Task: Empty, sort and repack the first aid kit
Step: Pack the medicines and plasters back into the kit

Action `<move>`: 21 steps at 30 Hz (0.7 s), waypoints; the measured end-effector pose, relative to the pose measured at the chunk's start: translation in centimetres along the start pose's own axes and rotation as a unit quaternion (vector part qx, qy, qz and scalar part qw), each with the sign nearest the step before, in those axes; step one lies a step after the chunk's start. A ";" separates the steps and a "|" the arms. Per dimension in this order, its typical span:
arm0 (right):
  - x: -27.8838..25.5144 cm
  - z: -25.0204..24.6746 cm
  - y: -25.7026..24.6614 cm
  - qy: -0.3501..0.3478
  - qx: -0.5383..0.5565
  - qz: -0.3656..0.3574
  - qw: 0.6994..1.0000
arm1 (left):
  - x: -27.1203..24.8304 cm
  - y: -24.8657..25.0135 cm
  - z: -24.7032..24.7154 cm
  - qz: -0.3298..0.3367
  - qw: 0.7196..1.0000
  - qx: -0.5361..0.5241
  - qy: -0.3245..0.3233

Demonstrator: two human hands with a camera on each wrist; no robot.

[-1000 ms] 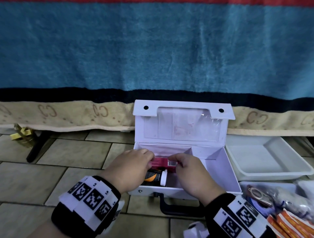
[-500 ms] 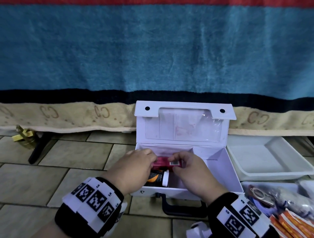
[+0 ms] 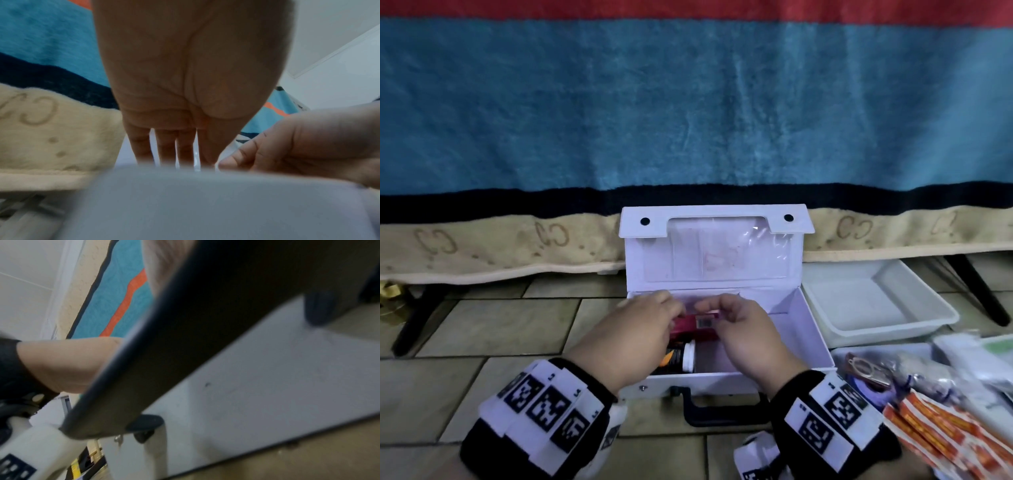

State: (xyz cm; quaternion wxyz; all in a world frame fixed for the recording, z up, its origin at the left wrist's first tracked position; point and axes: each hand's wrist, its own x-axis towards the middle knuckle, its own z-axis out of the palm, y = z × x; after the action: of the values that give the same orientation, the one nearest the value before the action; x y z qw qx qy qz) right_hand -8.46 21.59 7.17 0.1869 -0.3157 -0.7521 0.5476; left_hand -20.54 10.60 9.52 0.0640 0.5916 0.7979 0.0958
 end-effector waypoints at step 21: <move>-11.0 -17.5 4.4 0.188 -0.339 0.144 0.911 | 7.3 17.2 -0.4 0.172 0.975 0.066 -0.123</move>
State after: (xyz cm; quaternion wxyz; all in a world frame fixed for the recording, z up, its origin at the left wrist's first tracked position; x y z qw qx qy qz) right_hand 11.76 27.34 9.56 0.1256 -0.5616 -0.7901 0.2111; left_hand -6.75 22.38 13.90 0.1050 0.7304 0.6746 -0.0209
